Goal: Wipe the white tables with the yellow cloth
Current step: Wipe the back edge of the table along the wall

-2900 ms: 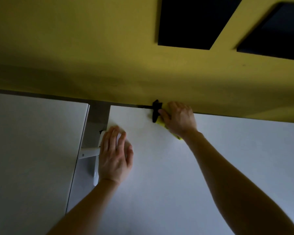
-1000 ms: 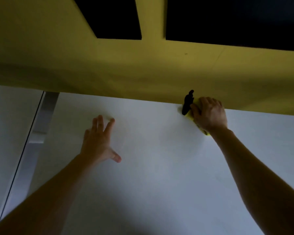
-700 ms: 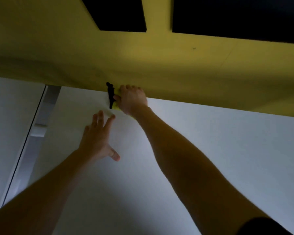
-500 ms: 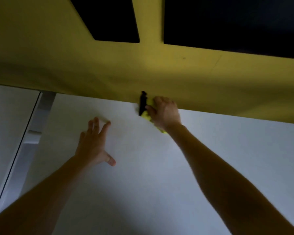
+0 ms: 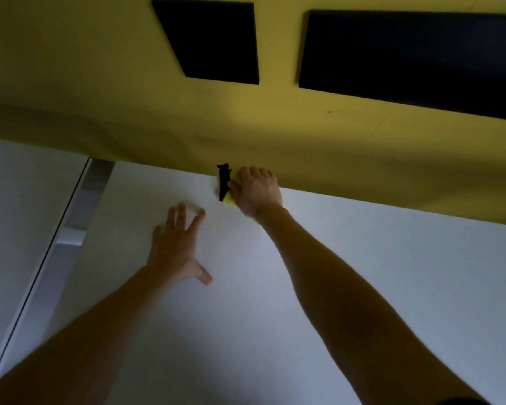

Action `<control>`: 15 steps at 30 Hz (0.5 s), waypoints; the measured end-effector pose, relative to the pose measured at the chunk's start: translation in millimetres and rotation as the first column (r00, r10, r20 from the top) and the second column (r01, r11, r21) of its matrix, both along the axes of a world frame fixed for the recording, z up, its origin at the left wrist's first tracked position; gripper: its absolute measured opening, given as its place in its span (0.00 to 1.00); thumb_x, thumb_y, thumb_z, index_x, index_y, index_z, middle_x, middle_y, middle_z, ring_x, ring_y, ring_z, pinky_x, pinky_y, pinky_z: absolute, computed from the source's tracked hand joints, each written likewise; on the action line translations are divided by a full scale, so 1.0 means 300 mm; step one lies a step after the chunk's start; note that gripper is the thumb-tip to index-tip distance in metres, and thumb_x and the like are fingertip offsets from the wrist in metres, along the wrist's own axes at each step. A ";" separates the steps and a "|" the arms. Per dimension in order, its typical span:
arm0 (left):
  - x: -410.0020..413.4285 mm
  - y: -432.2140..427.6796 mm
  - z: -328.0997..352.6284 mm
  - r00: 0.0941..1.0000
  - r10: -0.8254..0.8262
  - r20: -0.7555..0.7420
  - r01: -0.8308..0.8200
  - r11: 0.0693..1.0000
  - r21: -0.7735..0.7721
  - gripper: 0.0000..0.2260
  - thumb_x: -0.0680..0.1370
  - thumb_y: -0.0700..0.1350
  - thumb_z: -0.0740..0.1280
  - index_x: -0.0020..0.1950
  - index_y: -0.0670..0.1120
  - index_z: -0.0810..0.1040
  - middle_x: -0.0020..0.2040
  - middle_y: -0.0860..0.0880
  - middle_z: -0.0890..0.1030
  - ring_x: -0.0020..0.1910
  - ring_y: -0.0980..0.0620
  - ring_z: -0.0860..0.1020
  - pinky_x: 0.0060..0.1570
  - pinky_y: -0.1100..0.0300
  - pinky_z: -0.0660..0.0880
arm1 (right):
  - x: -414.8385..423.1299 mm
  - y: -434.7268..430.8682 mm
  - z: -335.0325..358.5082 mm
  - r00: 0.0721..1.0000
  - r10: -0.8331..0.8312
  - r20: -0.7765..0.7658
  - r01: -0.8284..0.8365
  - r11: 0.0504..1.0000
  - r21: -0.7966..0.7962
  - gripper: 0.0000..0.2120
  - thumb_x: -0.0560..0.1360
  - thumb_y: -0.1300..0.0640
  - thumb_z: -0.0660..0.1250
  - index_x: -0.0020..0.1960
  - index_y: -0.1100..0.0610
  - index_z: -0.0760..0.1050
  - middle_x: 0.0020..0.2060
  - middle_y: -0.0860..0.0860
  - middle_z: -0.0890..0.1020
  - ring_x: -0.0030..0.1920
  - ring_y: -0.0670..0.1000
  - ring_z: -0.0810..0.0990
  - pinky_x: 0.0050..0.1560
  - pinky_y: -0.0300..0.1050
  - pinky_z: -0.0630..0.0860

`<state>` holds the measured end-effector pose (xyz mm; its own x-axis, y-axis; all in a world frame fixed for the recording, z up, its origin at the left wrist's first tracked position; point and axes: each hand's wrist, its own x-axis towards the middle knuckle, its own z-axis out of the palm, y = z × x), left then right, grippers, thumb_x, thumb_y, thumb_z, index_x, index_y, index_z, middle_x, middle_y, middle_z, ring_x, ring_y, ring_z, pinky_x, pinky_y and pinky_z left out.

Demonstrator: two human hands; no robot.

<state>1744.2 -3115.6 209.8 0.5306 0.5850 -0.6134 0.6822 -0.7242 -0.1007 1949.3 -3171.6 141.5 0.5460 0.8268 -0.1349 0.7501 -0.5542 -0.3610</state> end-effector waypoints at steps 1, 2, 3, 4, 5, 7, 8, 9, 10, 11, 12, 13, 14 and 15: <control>0.013 -0.006 0.007 1.000 -0.001 -0.029 0.001 1.000 -0.002 0.76 0.56 0.72 0.84 0.87 0.54 0.38 0.88 0.38 0.37 0.87 0.34 0.41 0.82 0.32 0.58 | 0.002 -0.001 0.005 1.000 0.003 -0.007 -0.003 1.000 0.008 0.21 0.86 0.40 0.60 0.60 0.57 0.77 0.56 0.58 0.83 0.58 0.64 0.80 0.59 0.57 0.72; 0.032 -0.017 0.018 0.997 -0.010 -0.071 0.010 1.000 -0.003 0.75 0.57 0.71 0.85 0.87 0.52 0.37 0.87 0.37 0.36 0.87 0.33 0.41 0.82 0.32 0.59 | 0.023 -0.037 0.004 1.000 -0.005 -0.012 0.005 0.999 0.045 0.21 0.85 0.39 0.61 0.60 0.57 0.77 0.56 0.58 0.83 0.58 0.63 0.80 0.59 0.57 0.72; 0.055 -0.032 0.031 0.992 -0.028 -0.119 0.030 1.000 0.009 0.75 0.59 0.71 0.85 0.87 0.49 0.37 0.87 0.35 0.37 0.87 0.31 0.42 0.82 0.32 0.60 | 0.058 -0.107 -0.005 1.000 -0.026 -0.010 0.027 0.996 0.086 0.21 0.84 0.38 0.61 0.59 0.56 0.77 0.54 0.58 0.83 0.57 0.63 0.80 0.58 0.57 0.73; 0.084 -0.051 0.045 0.985 -0.060 -0.163 0.067 0.997 0.037 0.73 0.61 0.70 0.84 0.87 0.47 0.38 0.87 0.34 0.39 0.87 0.30 0.44 0.80 0.30 0.61 | 0.108 -0.201 -0.016 0.998 -0.060 -0.003 0.060 0.992 0.114 0.21 0.83 0.38 0.62 0.57 0.56 0.77 0.52 0.58 0.83 0.55 0.64 0.81 0.56 0.57 0.74; 0.119 -0.074 0.058 0.975 -0.102 -0.195 0.117 0.991 0.068 0.71 0.63 0.70 0.83 0.87 0.44 0.41 0.87 0.33 0.41 0.87 0.30 0.46 0.79 0.29 0.63 | 0.171 -0.313 -0.030 0.994 -0.109 0.011 0.107 0.987 0.121 0.21 0.82 0.37 0.62 0.55 0.55 0.77 0.51 0.58 0.83 0.54 0.64 0.81 0.55 0.57 0.75; 0.197 -0.123 0.080 0.969 -0.186 -0.161 0.202 0.975 0.091 0.67 0.66 0.69 0.82 0.87 0.43 0.44 0.87 0.35 0.44 0.87 0.31 0.48 0.78 0.28 0.63 | 0.329 -0.584 -0.050 0.978 -0.201 0.057 0.196 0.977 0.079 0.24 0.82 0.34 0.60 0.55 0.55 0.78 0.50 0.58 0.83 0.54 0.65 0.80 0.57 0.58 0.76; 0.237 -0.147 0.082 0.974 -0.210 -0.079 0.216 0.973 0.075 0.65 0.66 0.69 0.82 0.87 0.45 0.45 0.87 0.36 0.46 0.87 0.33 0.49 0.79 0.30 0.63 | 0.417 -0.725 -0.051 0.969 -0.231 0.083 0.228 0.973 0.041 0.27 0.83 0.32 0.57 0.57 0.55 0.78 0.51 0.58 0.83 0.56 0.65 0.79 0.60 0.59 0.75; 0.275 -0.170 0.082 0.974 -0.226 0.020 0.225 0.974 0.035 0.64 0.66 0.69 0.82 0.87 0.47 0.46 0.87 0.38 0.48 0.87 0.34 0.50 0.80 0.33 0.63 | 0.494 -0.849 -0.050 0.961 -0.253 0.112 0.254 0.967 0.002 0.30 0.84 0.30 0.54 0.59 0.56 0.77 0.52 0.58 0.82 0.57 0.65 0.79 0.63 0.60 0.74; 0.309 -0.198 0.079 0.963 -0.245 0.114 0.248 0.969 -0.018 0.64 0.66 0.69 0.82 0.87 0.48 0.47 0.87 0.39 0.49 0.87 0.37 0.51 0.81 0.36 0.62 | 0.548 -0.943 -0.048 0.950 -0.279 0.139 0.289 0.956 -0.050 0.32 0.84 0.29 0.51 0.59 0.56 0.76 0.53 0.58 0.81 0.58 0.65 0.78 0.66 0.60 0.72; 0.338 -0.229 0.073 0.947 -0.263 0.185 0.278 0.959 -0.062 0.63 0.66 0.69 0.82 0.87 0.50 0.47 0.87 0.41 0.50 0.87 0.38 0.51 0.82 0.38 0.62 | 0.577 -0.998 -0.047 0.933 -0.319 0.166 0.338 0.936 -0.100 0.31 0.84 0.30 0.51 0.59 0.56 0.76 0.54 0.59 0.81 0.59 0.65 0.78 0.68 0.62 0.71; 0.360 -0.259 0.064 0.933 -0.279 0.229 0.306 0.948 -0.089 0.63 0.67 0.69 0.82 0.88 0.51 0.47 0.88 0.42 0.50 0.87 0.39 0.51 0.83 0.40 0.60 | 0.579 -1.008 -0.041 0.912 -0.366 0.187 0.393 0.910 -0.135 0.29 0.84 0.31 0.51 0.58 0.56 0.75 0.54 0.60 0.81 0.60 0.65 0.77 0.70 0.63 0.69; 0.374 -0.289 0.054 0.923 -0.290 0.254 0.325 0.939 -0.109 0.63 0.66 0.70 0.82 0.88 0.52 0.47 0.88 0.43 0.49 0.88 0.40 0.50 0.83 0.40 0.59 | 0.558 -0.985 -0.040 0.894 -0.399 0.204 0.432 0.888 -0.155 0.27 0.84 0.34 0.51 0.57 0.56 0.75 0.54 0.61 0.81 0.60 0.66 0.78 0.71 0.64 0.68; 0.382 -0.316 0.044 0.918 -0.293 0.267 0.334 0.935 -0.121 0.63 0.66 0.70 0.81 0.88 0.52 0.46 0.88 0.43 0.49 0.88 0.40 0.50 0.84 0.40 0.59 | 0.526 -0.937 -0.035 0.889 -0.410 0.207 0.444 0.882 -0.158 0.26 0.84 0.36 0.51 0.55 0.56 0.75 0.53 0.61 0.81 0.59 0.66 0.78 0.71 0.64 0.69; 0.383 -0.337 0.029 0.918 -0.297 0.264 0.336 0.935 -0.118 0.64 0.65 0.71 0.81 0.88 0.53 0.46 0.88 0.43 0.49 0.88 0.40 0.49 0.83 0.38 0.59 | 0.488 -0.869 -0.029 0.898 -0.395 0.195 0.425 0.893 -0.150 0.26 0.84 0.37 0.50 0.54 0.56 0.75 0.51 0.61 0.82 0.58 0.66 0.79 0.69 0.62 0.70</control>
<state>1859.3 -3216.7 218.5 0.8136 0.2687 -0.5156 0.4041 -0.8989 0.1692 2095.8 -3432.2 132.9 0.8572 0.4932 -0.1484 0.4794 -0.8694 -0.1199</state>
